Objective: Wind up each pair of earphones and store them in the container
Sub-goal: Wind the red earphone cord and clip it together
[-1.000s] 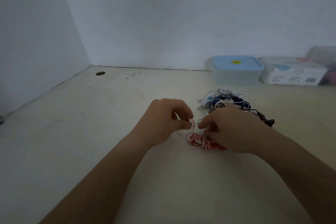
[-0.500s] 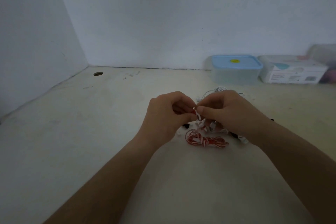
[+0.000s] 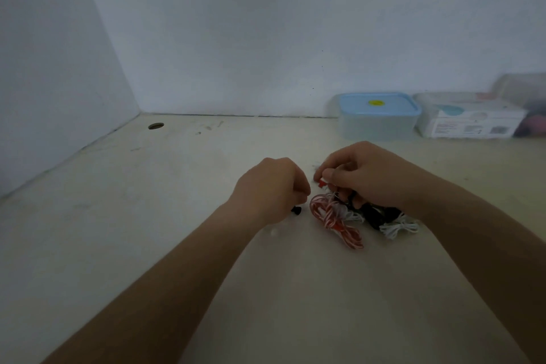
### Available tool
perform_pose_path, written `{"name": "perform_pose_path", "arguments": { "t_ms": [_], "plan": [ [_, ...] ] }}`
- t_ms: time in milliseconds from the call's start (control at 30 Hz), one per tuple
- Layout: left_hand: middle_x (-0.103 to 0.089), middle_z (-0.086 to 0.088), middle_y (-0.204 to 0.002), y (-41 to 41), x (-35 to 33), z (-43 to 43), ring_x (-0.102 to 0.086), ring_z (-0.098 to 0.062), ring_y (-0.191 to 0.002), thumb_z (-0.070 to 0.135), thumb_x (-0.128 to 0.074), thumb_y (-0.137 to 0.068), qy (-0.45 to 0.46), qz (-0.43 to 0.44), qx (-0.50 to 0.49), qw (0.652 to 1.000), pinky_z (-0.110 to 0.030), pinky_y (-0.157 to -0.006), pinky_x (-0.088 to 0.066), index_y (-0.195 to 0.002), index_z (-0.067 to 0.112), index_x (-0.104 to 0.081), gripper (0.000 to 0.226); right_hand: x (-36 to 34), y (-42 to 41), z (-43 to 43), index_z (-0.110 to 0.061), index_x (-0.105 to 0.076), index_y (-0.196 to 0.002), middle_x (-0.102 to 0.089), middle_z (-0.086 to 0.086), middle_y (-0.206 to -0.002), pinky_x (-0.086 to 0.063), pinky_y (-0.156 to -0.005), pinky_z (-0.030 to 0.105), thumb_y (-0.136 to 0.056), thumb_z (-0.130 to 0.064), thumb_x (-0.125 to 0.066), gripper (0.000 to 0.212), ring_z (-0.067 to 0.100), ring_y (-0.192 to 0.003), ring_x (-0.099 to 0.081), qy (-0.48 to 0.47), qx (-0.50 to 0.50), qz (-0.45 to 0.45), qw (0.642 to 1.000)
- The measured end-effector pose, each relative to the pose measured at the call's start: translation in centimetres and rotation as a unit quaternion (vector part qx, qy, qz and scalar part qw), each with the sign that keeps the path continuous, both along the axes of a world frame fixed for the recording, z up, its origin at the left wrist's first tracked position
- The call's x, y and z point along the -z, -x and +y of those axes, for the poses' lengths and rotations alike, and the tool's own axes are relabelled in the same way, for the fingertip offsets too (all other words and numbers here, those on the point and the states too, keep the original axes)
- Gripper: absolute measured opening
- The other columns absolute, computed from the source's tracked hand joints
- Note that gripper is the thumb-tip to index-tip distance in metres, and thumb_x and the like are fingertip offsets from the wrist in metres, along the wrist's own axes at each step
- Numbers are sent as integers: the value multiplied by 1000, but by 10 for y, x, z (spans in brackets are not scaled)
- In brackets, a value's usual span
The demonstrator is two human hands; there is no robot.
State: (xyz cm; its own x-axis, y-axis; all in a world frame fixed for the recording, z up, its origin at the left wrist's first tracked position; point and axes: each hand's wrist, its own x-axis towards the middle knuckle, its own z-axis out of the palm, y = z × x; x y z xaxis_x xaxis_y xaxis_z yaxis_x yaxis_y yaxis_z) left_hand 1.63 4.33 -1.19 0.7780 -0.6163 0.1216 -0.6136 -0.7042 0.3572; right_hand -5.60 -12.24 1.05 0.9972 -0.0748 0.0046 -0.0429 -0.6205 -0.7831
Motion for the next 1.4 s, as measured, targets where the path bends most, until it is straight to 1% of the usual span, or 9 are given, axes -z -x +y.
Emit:
{"name": "perform_pose_path", "arguments": {
  "t_ms": [133, 267, 400, 533, 600, 700, 900, 1133, 1400],
  "plan": [
    [-74, 6, -93, 1, 7, -3, -67, -14, -85, 25, -69, -86, -23, 5, 0, 1000, -35, -80, -57, -95, 31, -77, 14, 7, -1, 1, -18, -75, -90, -71, 10, -76, -57, -59, 25, -98, -15, -60, 18, 22, -68, -70, -45, -10, -13, 999],
    [-74, 8, -94, 0, 10, -2, -66, -13, -87, 21, -67, -85, -4, 16, 5, 1000, -32, -80, -55, -92, 31, -77, 16, 13, 0, 0, -12, -75, -94, -73, 15, -85, -60, -63, 31, -97, -11, -62, 14, 21, -70, -70, -109, -4, -44, 993],
    [-72, 11, -87, -5, 11, 3, -60, 0, -71, 20, -68, -86, 37, 61, 13, 997, -17, -67, -47, -86, 30, -74, 12, 20, 1, -2, -15, -75, -95, -75, 11, -85, -62, -70, 38, -96, -11, -62, 14, 25, -75, -73, -122, -5, -65, 990],
    [-69, 17, -81, -10, 14, 11, -61, 5, -74, 24, -73, -86, 105, 80, -9, 991, -4, -62, -40, -83, 33, -72, 10, 26, 1, -2, -18, -74, -95, -74, 1, -81, -61, -71, 34, -97, -11, -60, 16, 18, -73, -72, -124, -3, -63, 990],
    [-70, 17, -81, -13, 15, 14, -64, 5, -76, 22, -76, -83, 140, 88, -17, 986, -4, -65, -44, -83, 33, -72, 11, 30, 1, 0, -19, -74, -95, -72, -5, -78, -60, -67, 30, -97, -12, -59, 16, 13, -68, -68, -116, 4, -76, 990],
    [-74, 11, -84, -14, 16, 18, -68, -1, -78, 19, -80, -79, 195, 96, -23, 976, -17, -74, -56, -88, 28, -76, 13, 37, 1, 5, -23, -72, -93, -71, -8, -75, -56, -61, 24, -97, -14, -61, 15, 9, -62, -65, -79, 14, -114, 990],
    [-77, 0, -90, -3, 8, 22, -72, -9, -86, 5, -79, -79, 361, 261, -34, 895, -11, -75, -54, -95, 15, -78, 19, 41, 3, 4, -15, -72, -94, -75, 0, -78, -58, -63, 24, -93, -6, -66, 11, 16, -66, -71, -113, 24, -141, 983],
    [-76, -15, -94, 3, 10, 17, -74, -23, -92, -10, -71, -78, 459, 439, -26, 772, -25, -84, -58, -95, 3, -74, 22, 42, 4, 4, -8, -69, -95, -75, 5, -76, -57, -63, 22, -91, -2, -66, 8, 18, -68, -73, -165, 21, -154, 974],
    [-75, -18, -96, 5, 7, 17, -74, -24, -92, -15, -60, -84, 484, 480, -7, 732, -24, -82, -59, -97, -2, -71, 21, 40, 5, 5, -11, -70, -95, -75, 3, -80, -56, -64, 22, -91, -1, -66, 12, 15, -72, -73, -167, 4, -164, 972]
  ]
}}
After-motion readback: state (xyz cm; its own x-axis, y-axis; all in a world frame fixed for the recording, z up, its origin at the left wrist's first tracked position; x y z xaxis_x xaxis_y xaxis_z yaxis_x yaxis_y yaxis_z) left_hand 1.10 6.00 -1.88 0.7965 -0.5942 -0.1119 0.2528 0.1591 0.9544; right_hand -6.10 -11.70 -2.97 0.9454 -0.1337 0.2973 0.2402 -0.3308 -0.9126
